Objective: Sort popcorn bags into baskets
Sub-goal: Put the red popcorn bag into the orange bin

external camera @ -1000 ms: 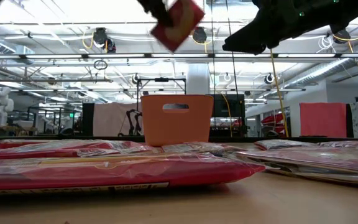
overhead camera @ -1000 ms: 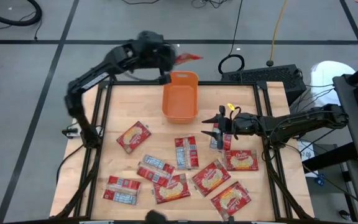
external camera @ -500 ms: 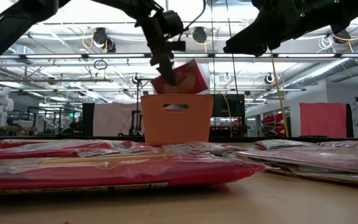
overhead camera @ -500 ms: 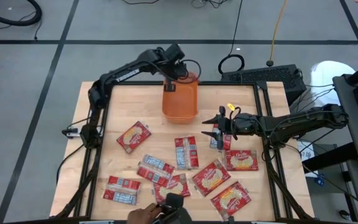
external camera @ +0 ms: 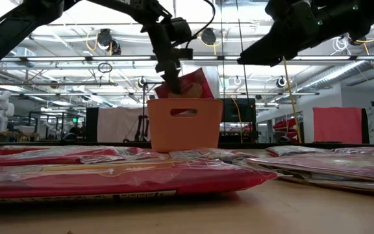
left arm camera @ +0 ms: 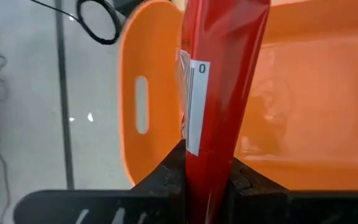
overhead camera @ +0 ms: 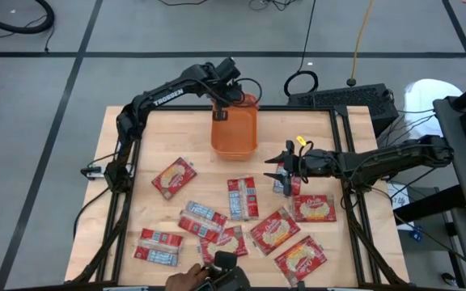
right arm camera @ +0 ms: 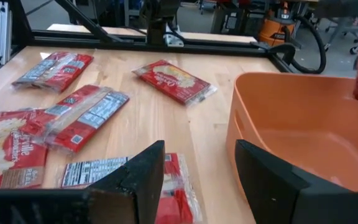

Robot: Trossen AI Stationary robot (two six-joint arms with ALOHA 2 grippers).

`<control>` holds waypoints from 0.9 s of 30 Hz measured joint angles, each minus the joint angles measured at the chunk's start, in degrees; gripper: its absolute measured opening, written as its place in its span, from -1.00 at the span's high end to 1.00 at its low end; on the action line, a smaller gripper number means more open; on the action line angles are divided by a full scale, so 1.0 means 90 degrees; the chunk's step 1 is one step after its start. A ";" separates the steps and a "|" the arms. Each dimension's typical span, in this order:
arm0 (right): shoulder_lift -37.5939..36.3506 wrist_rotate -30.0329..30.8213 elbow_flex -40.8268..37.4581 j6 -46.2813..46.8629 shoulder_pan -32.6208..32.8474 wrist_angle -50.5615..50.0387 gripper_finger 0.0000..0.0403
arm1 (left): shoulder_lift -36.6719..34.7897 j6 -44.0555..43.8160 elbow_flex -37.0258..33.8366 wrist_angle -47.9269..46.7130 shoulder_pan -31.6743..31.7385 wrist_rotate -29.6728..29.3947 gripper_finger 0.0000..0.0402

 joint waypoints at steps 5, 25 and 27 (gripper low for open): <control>0.0000 0.0001 -0.0085 0.0113 0.0000 0.0059 0.07 | 0.0162 0.0111 -0.0012 -0.0149 -0.0049 0.0011 0.80; -0.0154 -0.0006 -0.0099 -0.0228 0.0131 0.0097 0.07 | 0.0686 -0.0124 -0.0010 0.0561 -0.0087 -0.0730 0.37; -0.0160 -0.0009 -0.0099 -0.0232 0.0131 0.0107 0.07 | 0.0686 -0.0102 -0.0010 0.0775 -0.0087 -0.0734 0.32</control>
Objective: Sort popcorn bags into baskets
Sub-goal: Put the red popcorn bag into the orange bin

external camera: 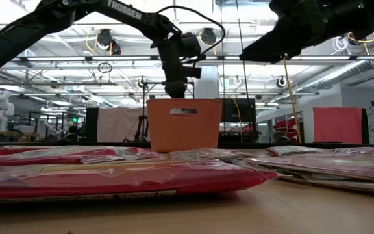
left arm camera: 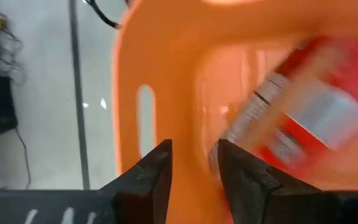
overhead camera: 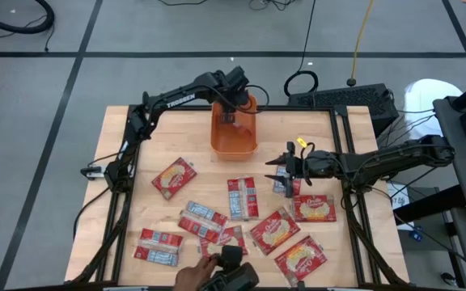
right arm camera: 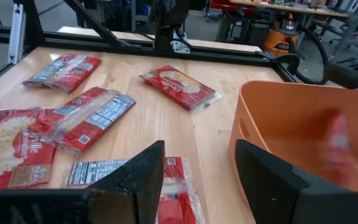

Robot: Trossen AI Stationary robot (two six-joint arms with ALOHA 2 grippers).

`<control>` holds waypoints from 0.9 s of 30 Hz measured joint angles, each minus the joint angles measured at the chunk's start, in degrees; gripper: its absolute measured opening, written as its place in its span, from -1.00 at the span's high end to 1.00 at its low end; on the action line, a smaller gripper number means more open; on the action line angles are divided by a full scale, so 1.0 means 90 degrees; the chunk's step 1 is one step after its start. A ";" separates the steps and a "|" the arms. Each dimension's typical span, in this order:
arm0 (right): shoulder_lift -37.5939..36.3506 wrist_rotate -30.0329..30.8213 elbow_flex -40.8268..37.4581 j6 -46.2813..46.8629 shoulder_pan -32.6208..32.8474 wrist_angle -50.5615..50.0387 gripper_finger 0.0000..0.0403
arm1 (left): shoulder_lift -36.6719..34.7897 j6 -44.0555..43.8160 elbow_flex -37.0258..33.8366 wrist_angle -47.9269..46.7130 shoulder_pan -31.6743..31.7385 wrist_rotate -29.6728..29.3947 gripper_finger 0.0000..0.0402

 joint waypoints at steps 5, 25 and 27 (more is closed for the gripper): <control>0.0000 -0.0004 -0.0017 0.0028 0.0002 0.0009 0.07 | -0.0002 0.0233 0.0000 -0.0036 -0.0050 0.0427 0.26; 0.0000 -0.0004 -0.0547 0.0173 0.0012 0.0577 0.07 | 0.0069 0.0295 -0.0760 0.0220 -0.1023 0.0353 0.14; 0.0000 -0.0004 -0.0546 0.0275 0.0012 0.0572 0.07 | 0.0113 0.0154 -0.0771 0.0170 -0.0949 0.0416 0.14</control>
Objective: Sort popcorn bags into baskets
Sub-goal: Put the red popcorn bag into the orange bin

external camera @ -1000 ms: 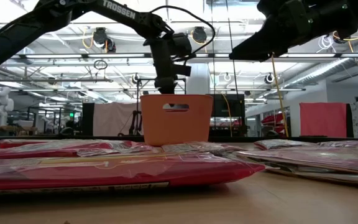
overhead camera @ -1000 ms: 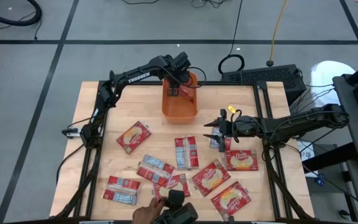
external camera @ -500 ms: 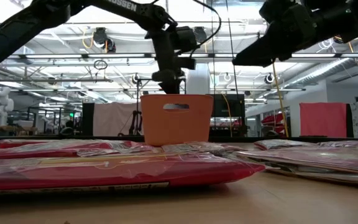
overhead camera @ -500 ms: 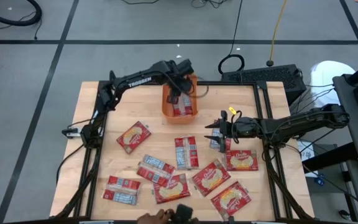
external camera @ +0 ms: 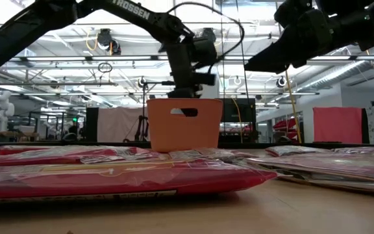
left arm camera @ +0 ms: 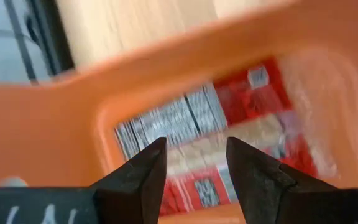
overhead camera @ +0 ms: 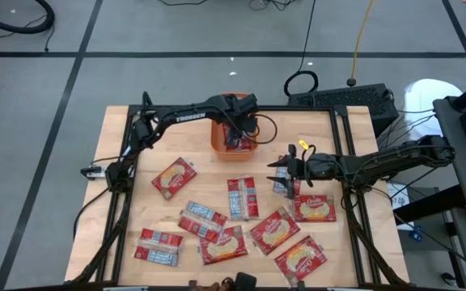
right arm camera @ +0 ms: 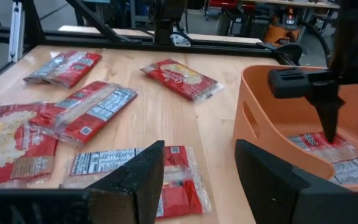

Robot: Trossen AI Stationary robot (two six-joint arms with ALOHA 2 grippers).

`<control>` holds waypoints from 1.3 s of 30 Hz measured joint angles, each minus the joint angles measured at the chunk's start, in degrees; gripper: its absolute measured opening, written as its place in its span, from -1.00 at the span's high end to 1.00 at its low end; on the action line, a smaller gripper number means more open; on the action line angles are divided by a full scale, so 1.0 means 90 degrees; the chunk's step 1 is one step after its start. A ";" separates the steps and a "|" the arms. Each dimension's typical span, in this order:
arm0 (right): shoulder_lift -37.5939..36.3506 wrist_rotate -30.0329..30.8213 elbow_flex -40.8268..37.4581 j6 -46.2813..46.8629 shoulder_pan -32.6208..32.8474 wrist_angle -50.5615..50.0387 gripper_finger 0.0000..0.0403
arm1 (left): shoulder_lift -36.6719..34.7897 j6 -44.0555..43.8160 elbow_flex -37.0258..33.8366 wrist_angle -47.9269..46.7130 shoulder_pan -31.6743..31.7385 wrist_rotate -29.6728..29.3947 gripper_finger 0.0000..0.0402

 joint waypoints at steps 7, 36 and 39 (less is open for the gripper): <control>0.0000 0.0064 0.0000 0.0372 0.0029 -0.0202 0.07 | -0.0009 -0.0731 0.0001 -0.0045 0.0240 0.0285 0.14; 0.0000 0.0517 0.0000 0.0177 0.0036 -0.0397 0.07 | 0.0028 0.3960 -0.1488 0.0350 -0.0353 -0.0973 0.21; 0.0000 0.0517 0.0000 0.0179 0.0036 -0.0397 0.07 | 0.0030 0.3867 -0.1490 0.0434 -0.0343 -0.0989 0.38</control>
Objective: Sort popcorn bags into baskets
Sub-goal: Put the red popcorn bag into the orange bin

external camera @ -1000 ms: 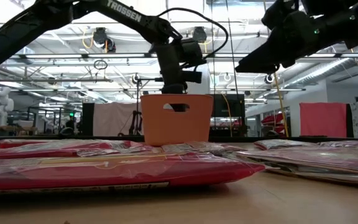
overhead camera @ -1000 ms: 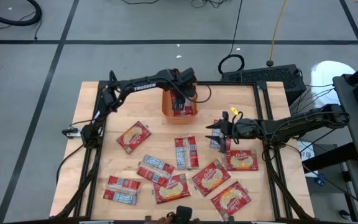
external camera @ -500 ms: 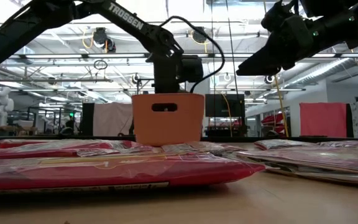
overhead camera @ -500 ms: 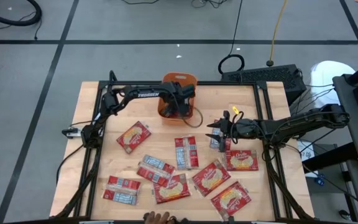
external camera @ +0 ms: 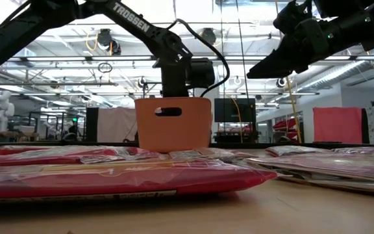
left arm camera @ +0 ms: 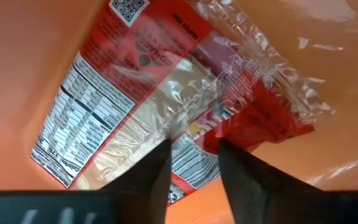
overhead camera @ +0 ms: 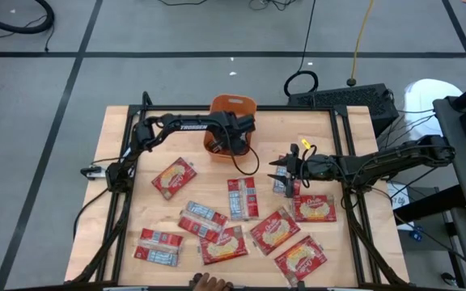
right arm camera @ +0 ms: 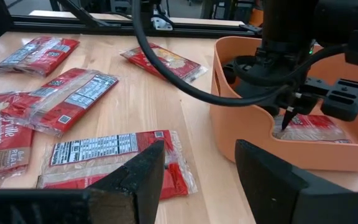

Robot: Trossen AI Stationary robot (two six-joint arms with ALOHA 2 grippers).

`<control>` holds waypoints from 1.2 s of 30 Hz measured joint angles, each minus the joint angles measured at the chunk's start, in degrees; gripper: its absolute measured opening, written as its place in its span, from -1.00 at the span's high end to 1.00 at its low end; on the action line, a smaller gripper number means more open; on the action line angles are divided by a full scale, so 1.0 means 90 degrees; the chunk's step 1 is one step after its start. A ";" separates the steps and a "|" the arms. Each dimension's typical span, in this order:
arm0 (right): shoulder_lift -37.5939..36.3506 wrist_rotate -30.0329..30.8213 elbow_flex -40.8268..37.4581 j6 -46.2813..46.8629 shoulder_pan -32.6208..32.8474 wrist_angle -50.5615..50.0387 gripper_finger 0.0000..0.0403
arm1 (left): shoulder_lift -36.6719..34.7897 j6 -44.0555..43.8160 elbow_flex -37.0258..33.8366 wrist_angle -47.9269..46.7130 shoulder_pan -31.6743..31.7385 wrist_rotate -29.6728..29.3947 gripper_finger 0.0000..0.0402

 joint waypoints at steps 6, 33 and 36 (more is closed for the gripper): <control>0.0000 0.0000 0.0000 0.0045 0.0000 0.0004 0.07 | 0.0002 -0.0058 -0.0002 -0.0071 -0.0002 -0.0003 0.82; 0.0002 0.0663 -0.0002 0.0100 0.0000 0.0400 0.07 | -0.0528 -0.1209 -0.0007 0.0128 -0.0083 -0.0411 1.00; 0.0001 0.0661 -0.0084 0.0156 0.0000 0.0459 0.07 | -0.0553 -0.1304 -0.0007 0.0121 -0.0083 -0.0404 1.00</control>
